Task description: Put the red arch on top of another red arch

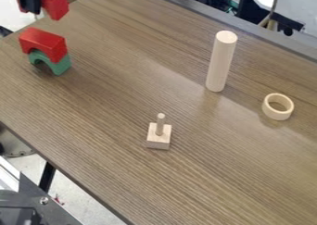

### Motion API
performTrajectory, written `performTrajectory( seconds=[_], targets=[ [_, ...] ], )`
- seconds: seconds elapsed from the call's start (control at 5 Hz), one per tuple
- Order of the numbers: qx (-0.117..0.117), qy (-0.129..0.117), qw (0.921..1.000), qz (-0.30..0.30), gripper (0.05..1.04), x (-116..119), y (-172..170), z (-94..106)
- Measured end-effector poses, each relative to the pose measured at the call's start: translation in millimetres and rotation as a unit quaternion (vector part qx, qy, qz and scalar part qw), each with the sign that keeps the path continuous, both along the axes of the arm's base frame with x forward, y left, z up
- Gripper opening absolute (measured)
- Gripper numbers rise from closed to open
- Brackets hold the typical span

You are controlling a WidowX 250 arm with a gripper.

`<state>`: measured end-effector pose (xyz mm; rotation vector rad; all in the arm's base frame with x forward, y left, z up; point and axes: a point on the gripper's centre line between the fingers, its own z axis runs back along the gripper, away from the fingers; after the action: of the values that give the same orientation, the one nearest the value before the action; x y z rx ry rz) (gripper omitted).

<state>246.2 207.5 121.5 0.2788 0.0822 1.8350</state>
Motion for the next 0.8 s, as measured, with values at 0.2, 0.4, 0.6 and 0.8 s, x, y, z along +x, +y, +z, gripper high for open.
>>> performTrajectory(
  seconds=[0.2,0.4,0.6,0.8],
  targets=[
    [0.006,0.001,1.0000,-0.001,0.604,-0.3,3.2,-2.1],
    [0.007,0.003,1.0000,-0.002,0.604,-1.6,3.1,-4.1],
    [0.008,0.005,1.0000,-0.003,0.604,-3.1,3.4,-6.8],
    [0.012,0.009,0.9999,-0.001,0.604,-5.3,3.9,-9.3]
  ],
)
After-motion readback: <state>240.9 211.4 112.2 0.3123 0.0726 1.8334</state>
